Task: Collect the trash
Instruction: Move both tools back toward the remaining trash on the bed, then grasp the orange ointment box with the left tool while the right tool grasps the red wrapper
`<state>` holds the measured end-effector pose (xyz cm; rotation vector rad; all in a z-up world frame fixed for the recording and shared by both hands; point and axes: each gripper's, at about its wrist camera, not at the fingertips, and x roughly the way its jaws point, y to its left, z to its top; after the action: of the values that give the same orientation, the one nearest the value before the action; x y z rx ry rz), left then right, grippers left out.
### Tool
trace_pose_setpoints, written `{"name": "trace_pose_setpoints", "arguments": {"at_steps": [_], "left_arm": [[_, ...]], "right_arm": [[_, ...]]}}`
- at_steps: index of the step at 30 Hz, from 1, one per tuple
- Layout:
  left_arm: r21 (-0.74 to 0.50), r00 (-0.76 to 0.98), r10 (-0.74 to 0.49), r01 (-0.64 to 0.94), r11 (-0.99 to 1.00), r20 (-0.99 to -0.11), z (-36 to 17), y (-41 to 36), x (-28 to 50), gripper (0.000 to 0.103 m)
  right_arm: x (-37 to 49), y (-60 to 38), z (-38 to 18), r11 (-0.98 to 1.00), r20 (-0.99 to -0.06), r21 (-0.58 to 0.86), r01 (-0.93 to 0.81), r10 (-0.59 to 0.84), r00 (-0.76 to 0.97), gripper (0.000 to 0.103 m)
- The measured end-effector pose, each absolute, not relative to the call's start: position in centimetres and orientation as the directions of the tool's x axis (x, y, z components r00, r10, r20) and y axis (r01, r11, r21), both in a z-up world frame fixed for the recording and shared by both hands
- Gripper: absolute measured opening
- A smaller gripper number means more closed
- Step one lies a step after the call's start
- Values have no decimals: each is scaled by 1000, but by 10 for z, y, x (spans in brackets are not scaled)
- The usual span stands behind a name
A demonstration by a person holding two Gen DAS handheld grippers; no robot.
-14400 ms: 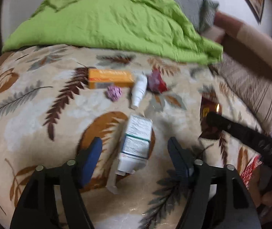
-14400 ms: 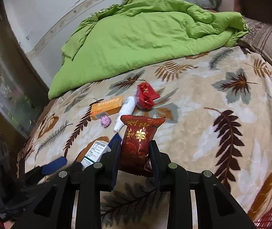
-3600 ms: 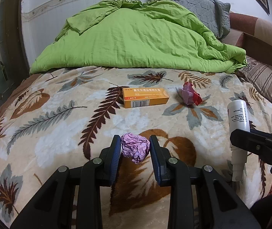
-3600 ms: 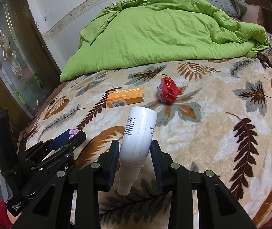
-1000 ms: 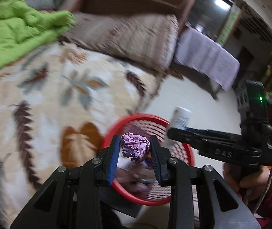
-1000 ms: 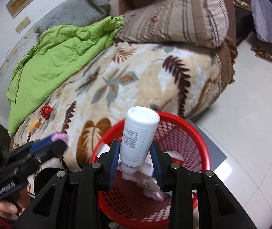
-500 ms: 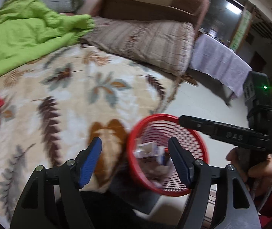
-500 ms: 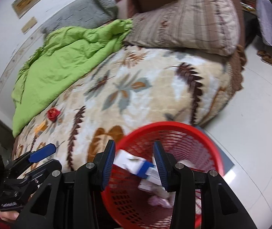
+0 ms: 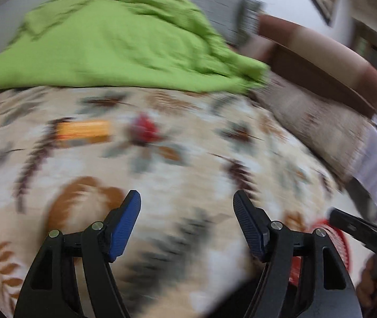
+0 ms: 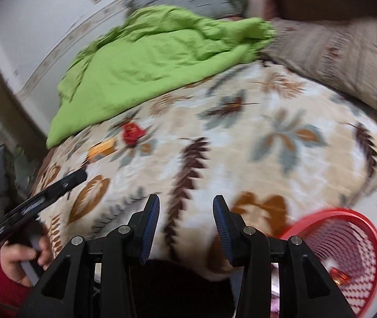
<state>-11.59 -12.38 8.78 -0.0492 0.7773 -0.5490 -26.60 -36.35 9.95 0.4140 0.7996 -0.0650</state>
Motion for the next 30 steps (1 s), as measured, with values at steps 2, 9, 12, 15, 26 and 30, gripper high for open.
{"name": "trace_pose_setpoints", "arguments": {"at_steps": [2,9,12,15,26,30], "left_arm": [[-209,635,-411,371,905,-654,80,-100,-97,71],[-92,750,-206,191,977,-629,47,-42,-55,71],[-169,714,-243,175,970,-657,41,-27,-36,71],[-156,711,-235,177,972,-662,40,-28,-25,71],[-238,714,-268,145,960,-647,41,-7,-4,71],[-275,709,-300,154,949,-639,41,-5,2,72]], "right_arm": [[-247,-349,96,925,-718,333,181,124,685,48],[-166,-297,85,938,-732,335,85,203,651,56],[-124,-282,76,941,-744,329,80,206,636,56],[-79,-275,67,938,-748,332,96,200,633,56],[36,-264,14,913,-789,343,221,152,596,56],[35,-268,2,891,-769,393,226,183,613,42]]}}
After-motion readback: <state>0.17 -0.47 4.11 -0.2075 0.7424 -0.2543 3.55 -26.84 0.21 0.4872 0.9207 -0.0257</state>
